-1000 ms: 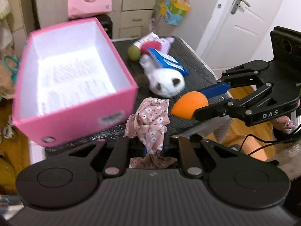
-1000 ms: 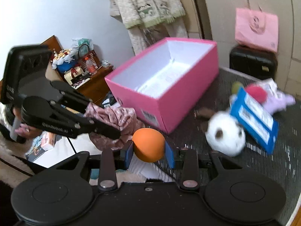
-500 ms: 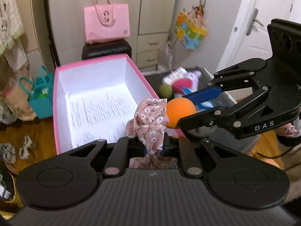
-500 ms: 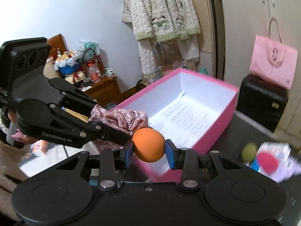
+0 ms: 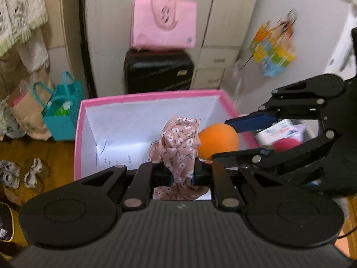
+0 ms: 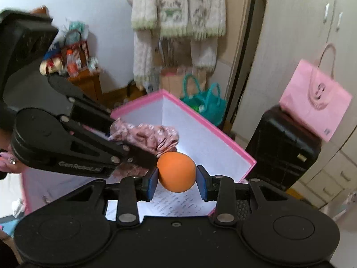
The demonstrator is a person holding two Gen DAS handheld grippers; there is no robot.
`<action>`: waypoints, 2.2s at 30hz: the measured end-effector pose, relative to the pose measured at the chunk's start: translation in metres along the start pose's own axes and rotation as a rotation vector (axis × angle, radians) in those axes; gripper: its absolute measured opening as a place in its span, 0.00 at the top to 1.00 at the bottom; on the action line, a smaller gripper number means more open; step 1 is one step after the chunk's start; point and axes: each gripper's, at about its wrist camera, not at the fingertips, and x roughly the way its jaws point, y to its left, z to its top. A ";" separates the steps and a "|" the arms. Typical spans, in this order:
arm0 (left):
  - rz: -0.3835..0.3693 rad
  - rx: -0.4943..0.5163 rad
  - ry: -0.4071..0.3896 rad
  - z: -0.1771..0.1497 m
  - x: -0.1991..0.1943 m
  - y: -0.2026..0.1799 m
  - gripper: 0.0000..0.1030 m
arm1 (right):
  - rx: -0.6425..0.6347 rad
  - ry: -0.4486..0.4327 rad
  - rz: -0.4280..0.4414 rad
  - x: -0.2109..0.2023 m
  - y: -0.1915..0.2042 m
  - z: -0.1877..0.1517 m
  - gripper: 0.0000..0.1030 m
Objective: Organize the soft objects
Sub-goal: 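Carry the scrunchie and orange ball with both tools over the pink box, then open both tools to drop the scrunchie and ball into the box, then move the left tool to the white panda plush and grasp it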
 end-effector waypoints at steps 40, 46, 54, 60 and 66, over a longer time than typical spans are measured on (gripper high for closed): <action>0.107 0.099 -0.135 -0.026 -0.072 -0.010 0.40 | 0.065 -0.060 -0.095 -0.067 -0.011 -0.012 0.35; 0.027 0.093 -0.126 -0.045 -0.101 -0.022 0.33 | 0.126 -0.102 -0.064 -0.106 0.002 -0.030 0.35; 0.031 0.185 -0.149 -0.074 -0.138 -0.057 0.23 | 0.140 -0.162 -0.045 -0.158 0.032 -0.062 0.35; 0.005 0.246 -0.159 -0.091 -0.167 -0.078 0.16 | 0.137 -0.178 -0.038 -0.187 0.054 -0.084 0.34; -0.019 0.285 -0.162 -0.107 -0.185 -0.096 0.10 | 0.138 -0.158 -0.031 -0.202 0.069 -0.106 0.33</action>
